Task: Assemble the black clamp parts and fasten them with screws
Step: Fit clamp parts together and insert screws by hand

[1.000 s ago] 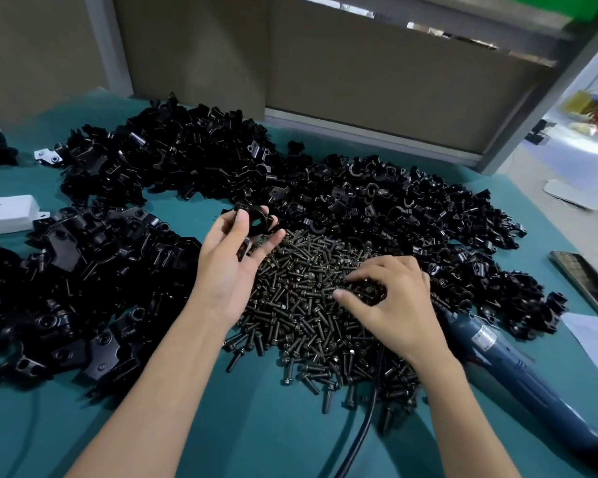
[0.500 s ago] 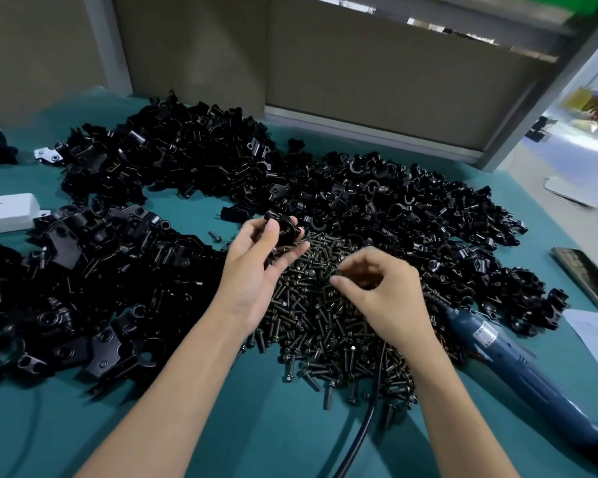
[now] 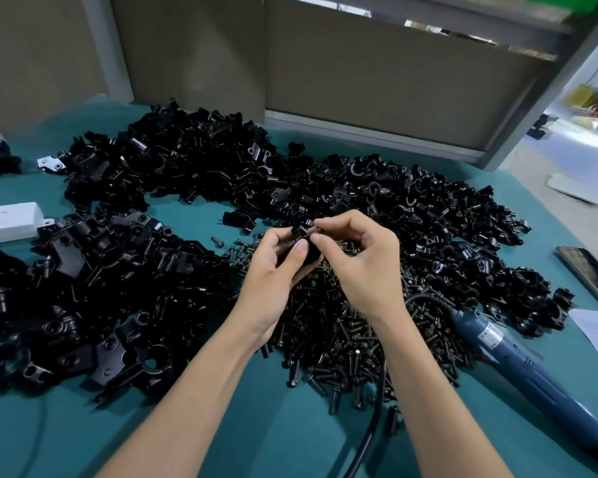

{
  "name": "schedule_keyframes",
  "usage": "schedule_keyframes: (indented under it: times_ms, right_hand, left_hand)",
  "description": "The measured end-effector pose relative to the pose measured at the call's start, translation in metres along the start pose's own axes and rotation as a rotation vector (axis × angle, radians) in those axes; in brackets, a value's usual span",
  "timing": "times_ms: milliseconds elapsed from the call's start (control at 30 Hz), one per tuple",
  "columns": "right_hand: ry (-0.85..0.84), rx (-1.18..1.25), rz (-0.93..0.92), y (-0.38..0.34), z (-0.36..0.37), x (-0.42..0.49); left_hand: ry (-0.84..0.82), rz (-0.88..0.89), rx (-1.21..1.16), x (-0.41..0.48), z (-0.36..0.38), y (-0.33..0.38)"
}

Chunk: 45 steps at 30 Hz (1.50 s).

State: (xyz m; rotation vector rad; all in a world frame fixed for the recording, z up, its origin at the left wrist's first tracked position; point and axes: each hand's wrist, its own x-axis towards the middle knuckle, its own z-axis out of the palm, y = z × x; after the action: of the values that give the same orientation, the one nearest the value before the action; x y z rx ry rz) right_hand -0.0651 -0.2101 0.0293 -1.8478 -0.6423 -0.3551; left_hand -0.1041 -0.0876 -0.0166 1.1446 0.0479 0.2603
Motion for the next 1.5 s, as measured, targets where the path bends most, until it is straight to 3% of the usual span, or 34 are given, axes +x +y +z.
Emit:
schedule_keyframes:
  times_ms: [200, 400, 833, 900, 1033, 1167, 1200, 1433, 1500]
  right_hand:
    - [0.02, 0.028, 0.048, 0.009, 0.001, -0.004]
    - [0.057, 0.157, 0.114, 0.012, -0.004, -0.005]
    - [0.048, 0.126, 0.168, 0.011, 0.004, -0.008]
    - [0.054, 0.092, 0.167, 0.009, 0.004, -0.009]
    - [0.019, -0.046, 0.127, 0.002, -0.011, -0.013]
    - [-0.549, -0.501, 0.305, 0.002, -0.023, -0.019]
    - [-0.609, -0.596, 0.326, 0.001, -0.022, -0.021]
    - [-0.575, -0.844, 0.203, -0.009, -0.007, -0.028]
    - [-0.558, -0.821, 0.2, -0.01, -0.005, -0.029]
  left_hand:
    - [0.009, 0.007, 0.145, -0.001, -0.003, -0.002]
    - [-0.096, 0.058, 0.293, -0.003, -0.001, -0.002]
    - [-0.036, 0.116, 0.449, -0.001, -0.006, -0.002]
    - [-0.046, 0.086, 0.365, -0.001, -0.004, -0.004]
    - [0.003, -0.014, -0.026, 0.0, 0.0, 0.0]
    - [0.138, -0.091, -0.333, 0.005, -0.007, 0.007]
    - [0.155, -0.103, -0.371, 0.005, -0.008, 0.009]
    - [0.177, -0.125, -0.425, 0.003, -0.005, 0.012]
    - [0.172, -0.127, -0.422, 0.003, -0.004, 0.012]
